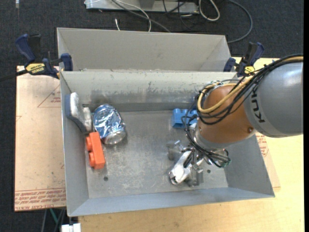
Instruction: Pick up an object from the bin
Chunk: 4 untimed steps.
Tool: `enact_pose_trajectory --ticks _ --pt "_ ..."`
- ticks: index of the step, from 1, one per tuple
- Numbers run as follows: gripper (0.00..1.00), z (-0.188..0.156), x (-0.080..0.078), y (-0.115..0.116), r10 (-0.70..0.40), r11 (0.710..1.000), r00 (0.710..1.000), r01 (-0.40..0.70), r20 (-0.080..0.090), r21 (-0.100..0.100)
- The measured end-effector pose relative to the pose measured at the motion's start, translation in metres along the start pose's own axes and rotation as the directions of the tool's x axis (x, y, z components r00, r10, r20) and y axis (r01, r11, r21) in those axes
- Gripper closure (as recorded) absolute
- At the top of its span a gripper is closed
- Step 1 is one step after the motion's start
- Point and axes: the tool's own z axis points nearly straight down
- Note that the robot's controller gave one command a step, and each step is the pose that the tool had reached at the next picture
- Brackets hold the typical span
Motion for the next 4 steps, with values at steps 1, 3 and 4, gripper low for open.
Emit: enact_pose_trajectory --ticks 1,3,4 --pt "1.0 0.0 -0.004 -0.004 -0.027 1.0 1.0 0.027 0.003 0.0" --pt "1.0 -0.003 -0.003 -0.004 -0.026 1.0 1.0 0.026 0.003 0.0" --pt "1.0 -0.036 -0.003 -0.003 -0.024 1.0 1.0 0.024 0.001 -0.003"
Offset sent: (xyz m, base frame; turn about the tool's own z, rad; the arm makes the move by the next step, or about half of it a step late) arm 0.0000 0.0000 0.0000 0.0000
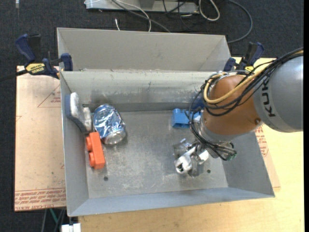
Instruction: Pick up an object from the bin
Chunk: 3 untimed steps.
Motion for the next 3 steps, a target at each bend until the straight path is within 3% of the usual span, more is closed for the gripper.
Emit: enact_pose_trajectory --ticks 2,3 --pt "1.0 -0.036 -0.001 0.0 0.001 1.0 1.0 -0.001 0.004 0.002" --pt "1.0 -0.052 0.0 0.002 0.002 1.0 1.0 -0.002 -0.003 -0.004"
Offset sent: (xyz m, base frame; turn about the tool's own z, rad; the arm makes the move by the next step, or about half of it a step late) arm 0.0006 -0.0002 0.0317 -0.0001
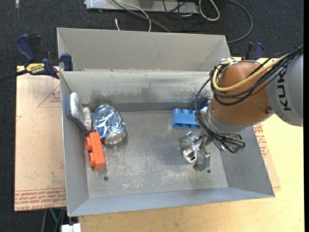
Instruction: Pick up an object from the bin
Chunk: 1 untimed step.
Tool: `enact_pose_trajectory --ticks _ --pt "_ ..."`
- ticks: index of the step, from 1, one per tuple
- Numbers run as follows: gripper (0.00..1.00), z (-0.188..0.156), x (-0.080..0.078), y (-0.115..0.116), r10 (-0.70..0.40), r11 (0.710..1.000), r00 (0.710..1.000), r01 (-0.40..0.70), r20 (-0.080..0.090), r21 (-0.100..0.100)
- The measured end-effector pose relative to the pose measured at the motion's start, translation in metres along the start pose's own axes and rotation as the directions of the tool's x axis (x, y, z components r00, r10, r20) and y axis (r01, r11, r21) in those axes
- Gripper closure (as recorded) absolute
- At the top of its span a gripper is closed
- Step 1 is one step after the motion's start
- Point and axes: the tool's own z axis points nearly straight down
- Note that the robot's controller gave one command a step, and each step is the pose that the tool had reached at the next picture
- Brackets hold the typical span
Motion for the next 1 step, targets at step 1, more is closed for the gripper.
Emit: enact_pose_trajectory --ticks 1 --pt "1.0 -0.0369 -0.0016 -0.0008 0.001 1.0 1.0 -0.001 0.006 0.004"
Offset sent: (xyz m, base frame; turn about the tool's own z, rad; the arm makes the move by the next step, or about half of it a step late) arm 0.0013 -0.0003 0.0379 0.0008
